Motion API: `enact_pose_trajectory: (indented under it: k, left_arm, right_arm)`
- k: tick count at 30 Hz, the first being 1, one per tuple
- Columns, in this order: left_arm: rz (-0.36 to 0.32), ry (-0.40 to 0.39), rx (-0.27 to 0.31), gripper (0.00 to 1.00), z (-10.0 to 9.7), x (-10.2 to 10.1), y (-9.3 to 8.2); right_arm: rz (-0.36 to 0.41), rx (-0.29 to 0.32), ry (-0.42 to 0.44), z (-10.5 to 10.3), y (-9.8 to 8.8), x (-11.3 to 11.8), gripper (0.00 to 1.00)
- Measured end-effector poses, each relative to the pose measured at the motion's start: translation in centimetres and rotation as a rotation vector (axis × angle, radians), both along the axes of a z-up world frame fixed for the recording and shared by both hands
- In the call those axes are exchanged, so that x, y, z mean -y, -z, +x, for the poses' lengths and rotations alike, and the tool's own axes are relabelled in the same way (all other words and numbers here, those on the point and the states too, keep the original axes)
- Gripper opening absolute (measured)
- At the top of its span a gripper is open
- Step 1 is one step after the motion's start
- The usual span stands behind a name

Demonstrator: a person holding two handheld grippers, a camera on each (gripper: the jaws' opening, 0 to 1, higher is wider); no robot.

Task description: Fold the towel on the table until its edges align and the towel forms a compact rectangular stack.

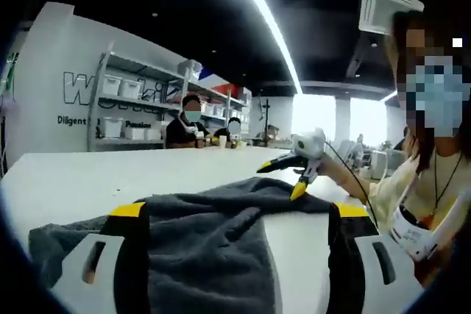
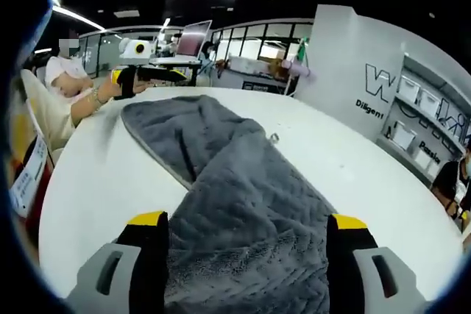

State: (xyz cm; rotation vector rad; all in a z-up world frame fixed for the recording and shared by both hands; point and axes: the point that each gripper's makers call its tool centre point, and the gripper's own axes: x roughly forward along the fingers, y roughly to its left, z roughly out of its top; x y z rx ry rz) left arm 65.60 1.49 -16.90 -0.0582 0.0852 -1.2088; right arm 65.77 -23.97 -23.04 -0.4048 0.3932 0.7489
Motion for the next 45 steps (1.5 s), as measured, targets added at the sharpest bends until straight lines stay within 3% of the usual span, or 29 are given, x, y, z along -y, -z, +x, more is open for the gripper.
enact_pose_trajectory:
  k: [7, 14, 17, 21, 24, 26, 27, 29, 33, 34, 39, 41, 45]
  left_arm:
    - [0.019, -0.031, -0.048, 0.99, 0.9, -0.6, 1.1]
    - [0.048, -0.024, -0.071, 0.99, 0.9, -0.4, 2.1]
    - [0.049, -0.021, -0.074, 0.99, 0.9, -0.5, 2.0]
    - [0.057, -0.03, -0.071, 0.99, 0.8, -0.5, 2.2]
    - [0.061, -0.029, -0.074, 0.99, 0.8, -0.5, 2.3]
    - [0.064, -0.026, -0.078, 0.99, 0.8, -0.5, 2.3]
    - [0.065, -0.024, -0.08, 0.99, 0.8, -0.5, 2.4]
    - [0.067, -0.025, -0.08, 0.99, 0.8, -0.5, 2.4]
    - [0.063, -0.023, -0.08, 0.99, 0.8, -0.6, 2.2]
    - [0.06, -0.021, -0.08, 0.99, 0.7, -0.6, 2.1]
    - [0.057, -0.015, -0.083, 0.99, 0.6, -0.6, 2.0]
    - [0.056, -0.015, -0.084, 0.99, 0.6, -0.6, 2.0]
    - [0.049, -0.012, -0.083, 0.99, 0.5, -0.6, 1.8]
  right_arm:
    - [0.004, -0.001, -0.006, -0.1, 0.1, -0.4, 0.99]
    - [0.004, 0.004, -0.011, -0.1, 0.1, -0.6, 0.99]
    - [0.034, 0.05, 0.03, 0.6, -0.8, -0.3, 0.99]
    - [0.038, 0.171, 0.136, 2.4, -2.6, 2.3, 0.99]
    - [0.041, 0.203, 0.183, 3.1, -3.1, 3.3, 0.97]
    - [0.042, 0.208, 0.189, 3.2, -3.2, 3.5, 0.89]
    - [0.104, 0.27, 0.279, 4.6, -4.1, 5.7, 0.83]
    - [0.123, 0.281, 0.31, 4.9, -4.2, 6.5, 0.68]
    - [0.127, 0.285, 0.418, 5.6, -3.8, 9.4, 0.39]
    - [0.074, 0.293, 0.451, 5.8, -3.3, 10.5, 0.33]
    - [0.03, 0.236, 0.494, 6.5, -1.2, 11.8, 0.31]
    - [0.063, 0.212, 0.505, 6.5, -0.8, 11.9, 0.26]
    - [0.05, 0.183, 0.547, 6.7, 0.1, 13.1, 0.25]
